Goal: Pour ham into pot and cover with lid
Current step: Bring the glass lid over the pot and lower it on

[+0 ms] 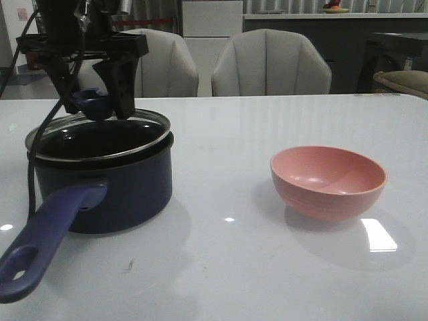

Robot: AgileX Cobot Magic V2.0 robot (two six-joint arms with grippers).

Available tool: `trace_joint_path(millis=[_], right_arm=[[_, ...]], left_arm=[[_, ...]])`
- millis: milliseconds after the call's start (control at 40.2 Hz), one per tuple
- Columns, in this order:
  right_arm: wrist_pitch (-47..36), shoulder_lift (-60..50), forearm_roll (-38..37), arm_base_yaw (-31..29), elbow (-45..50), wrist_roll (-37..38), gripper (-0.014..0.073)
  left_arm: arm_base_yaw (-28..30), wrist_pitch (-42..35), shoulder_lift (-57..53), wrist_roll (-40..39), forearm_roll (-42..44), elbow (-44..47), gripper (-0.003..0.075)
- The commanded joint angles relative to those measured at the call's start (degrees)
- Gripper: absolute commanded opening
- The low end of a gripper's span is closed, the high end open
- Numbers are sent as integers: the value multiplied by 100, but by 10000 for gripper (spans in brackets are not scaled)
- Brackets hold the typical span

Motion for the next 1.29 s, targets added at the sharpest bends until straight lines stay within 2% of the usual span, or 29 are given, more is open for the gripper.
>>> trace_joint_path(millis=[0, 249, 323, 448, 547, 1268], right_arm=[[-416, 50, 78, 5, -157, -51, 150], [-416, 50, 78, 5, -157, -51, 150], [-416, 50, 78, 5, -157, -51, 150], [-416, 50, 78, 5, -157, -51, 150], [-416, 50, 78, 5, -157, -51, 150], [-416, 50, 78, 5, -157, -51, 150]], left_arm=[[-27, 71, -276, 2, -58, -193, 197], [-37, 145, -69, 31, -281, -193, 219], [-37, 145, -66, 42, -281, -193, 296], [-37, 145, -66, 42, -373, -193, 494], [-42, 145, -66, 42, -492, -193, 575], [-90, 145, -564, 82, 17, 0, 574]])
